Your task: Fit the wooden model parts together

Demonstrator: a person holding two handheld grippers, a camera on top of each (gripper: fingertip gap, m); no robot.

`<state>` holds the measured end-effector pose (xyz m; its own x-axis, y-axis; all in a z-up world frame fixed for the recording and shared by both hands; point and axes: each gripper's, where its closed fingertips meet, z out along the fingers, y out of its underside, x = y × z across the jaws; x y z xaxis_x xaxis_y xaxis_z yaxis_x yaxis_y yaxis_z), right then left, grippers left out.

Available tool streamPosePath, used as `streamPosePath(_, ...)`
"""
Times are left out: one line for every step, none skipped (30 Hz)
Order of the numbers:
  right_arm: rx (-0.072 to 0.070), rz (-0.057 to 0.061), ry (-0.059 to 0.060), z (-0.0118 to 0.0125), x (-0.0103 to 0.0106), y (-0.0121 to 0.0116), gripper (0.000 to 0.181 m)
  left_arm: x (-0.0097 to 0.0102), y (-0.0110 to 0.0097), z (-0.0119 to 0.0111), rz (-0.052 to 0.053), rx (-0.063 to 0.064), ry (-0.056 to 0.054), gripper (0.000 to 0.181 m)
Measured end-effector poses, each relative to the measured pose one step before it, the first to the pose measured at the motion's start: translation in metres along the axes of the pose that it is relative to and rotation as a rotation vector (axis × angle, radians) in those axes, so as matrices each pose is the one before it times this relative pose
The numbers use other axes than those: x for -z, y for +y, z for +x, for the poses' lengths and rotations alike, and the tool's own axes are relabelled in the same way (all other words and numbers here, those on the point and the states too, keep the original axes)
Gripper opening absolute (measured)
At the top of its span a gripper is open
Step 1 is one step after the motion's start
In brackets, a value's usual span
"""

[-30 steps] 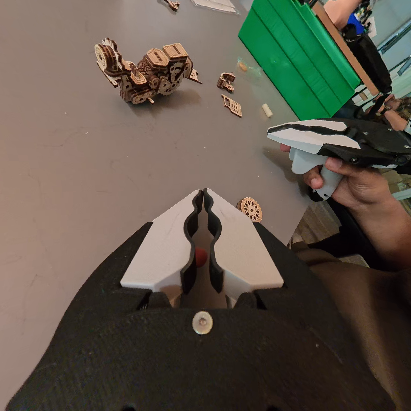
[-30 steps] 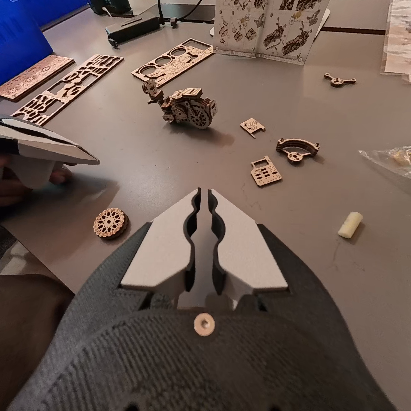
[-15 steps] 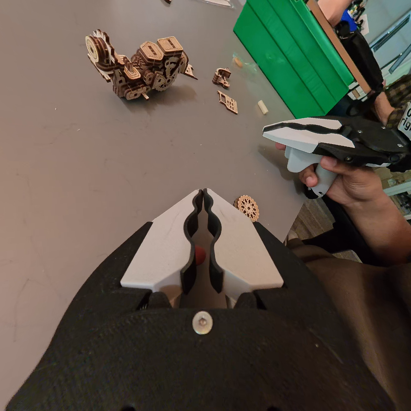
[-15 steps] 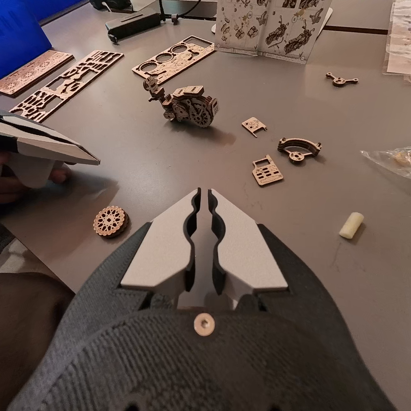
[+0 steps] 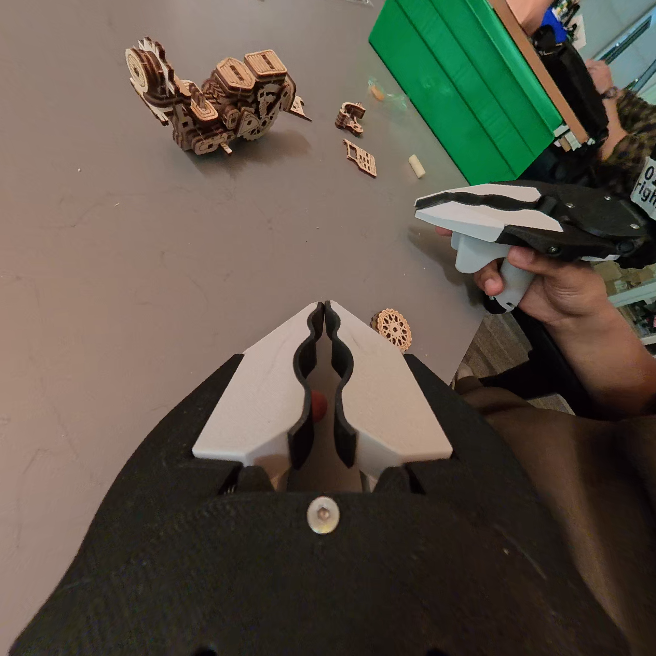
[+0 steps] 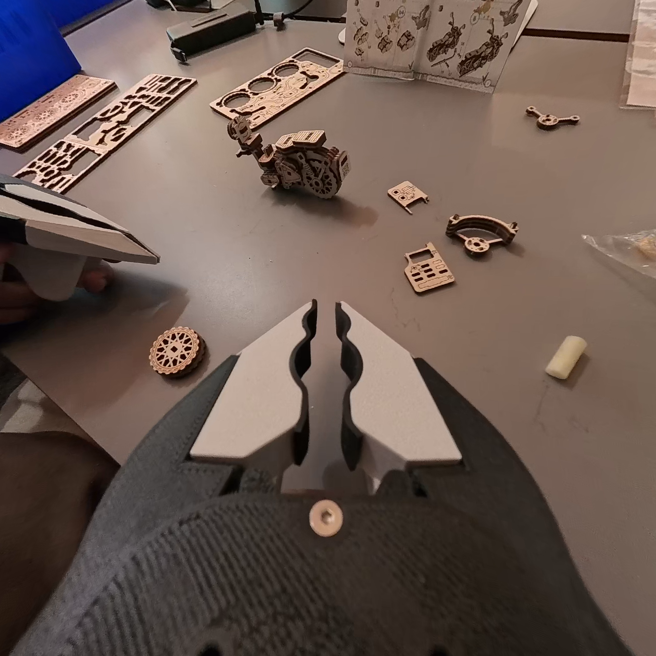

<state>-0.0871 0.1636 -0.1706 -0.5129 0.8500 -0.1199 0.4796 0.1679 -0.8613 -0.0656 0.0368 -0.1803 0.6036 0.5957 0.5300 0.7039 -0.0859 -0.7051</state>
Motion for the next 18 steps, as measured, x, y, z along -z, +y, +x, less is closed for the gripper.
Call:
streamPosePath(0.0023,-0.0002,0.0002,-0.00025,-0.00004,0.00006,0.009,-0.00005,0.00005,0.00008,-0.0004,0.0001,0.0001,0.000)
streamPosePath(0.0032,-0.0014,-0.0004,-0.00048,-0.00004,0.00032,0.009,-0.00007,0.00001,0.00002,-0.0006,0.0000,0.0001,0.000)
streamPosePath(0.0037,-0.0019,-0.0004,-0.00048,-0.00013,0.00032,0.009,-0.00010,0.00013,-0.00001,-0.0010,-0.0002,0.0004,0.000)
streamPosePath(0.0045,-0.0012,0.0000,-0.00071,-0.00001,0.00025,0.009,-0.00017,0.00013,0.00004,-0.0010,-0.0001,0.0003,0.000)
streamPosePath(0.0055,-0.0006,0.0006,-0.00060,0.00002,0.00020,0.009,-0.00009,0.00012,0.00018,-0.0010,-0.0003,0.0006,0.000)
streamPosePath(0.0063,-0.0003,0.0014,-0.00053,-0.00005,0.00014,0.009,-0.00007,0.00002,0.00004,-0.0007,-0.0003,0.0004,0.000)
streamPosePath(0.0068,-0.0005,0.0017,-0.00066,-0.00006,0.00017,0.009,-0.00008,0.00016,0.00005,-0.0007,-0.0002,0.0004,0.000)
streamPosePath(0.0076,-0.0010,0.0012,-0.00077,-0.00007,0.00021,0.009,0.00002,0.00004,0.00005,-0.0003,-0.0001,0.0004,0.000)
streamPosePath(0.0088,-0.0011,0.0005,-0.00095,-0.00017,0.00017,0.009,0.00000,0.00000,0.00003,0.0000,-0.0001,0.0002,0.000)
streamPosePath(0.0102,-0.0004,-0.0015,-0.00125,-0.00003,0.00006,0.009,-0.00007,0.00001,0.00008,-0.0001,-0.0002,0.0002,0.000)
streamPosePath(0.0113,0.0009,-0.0057,-0.00203,-0.00008,-0.00009,0.009,-0.00004,0.00008,0.00012,-0.0006,-0.0003,0.0006,0.000)
streamPosePath(0.0118,0.0039,-0.0117,-0.00307,0.00014,-0.00061,0.011,0.00000,-0.00002,0.00012,-0.0004,-0.0005,0.0003,0.000)
streamPosePath(0.0109,0.0069,-0.0179,-0.00419,0.00023,-0.00109,0.012,-0.00005,0.00005,0.00012,-0.0004,-0.0003,0.0006,0.000)
streamPosePath(0.0089,0.0063,-0.0245,-0.00529,0.00012,-0.00110,0.012,-0.00001,0.00014,0.00011,-0.0005,0.0001,0.0011,0.000)
streamPosePath(0.0062,-0.0003,-0.0371,-0.00717,-0.00030,-0.00012,0.012,-0.00002,-0.00003,0.00015,-0.0003,0.0004,0.0013,0.000)
streamPosePath(0.0016,-0.0073,-0.0482,-0.00870,-0.00086,0.00104,0.012,0.00009,0.00004,0.00014,-0.0002,0.0009,0.0022,0.000)
streamPosePath(-0.0036,-0.0061,-0.0417,-0.00744,-0.00102,0.00080,0.015,0.00005,0.00012,0.00036,-0.0003,0.0012,0.0027,0.000)
streamPosePath(-0.0035,-0.0007,-0.0303,-0.00561,-0.00076,-0.00001,0.018,0.00008,0.00002,0.00011,0.0000,0.0012,0.0018,0.000)
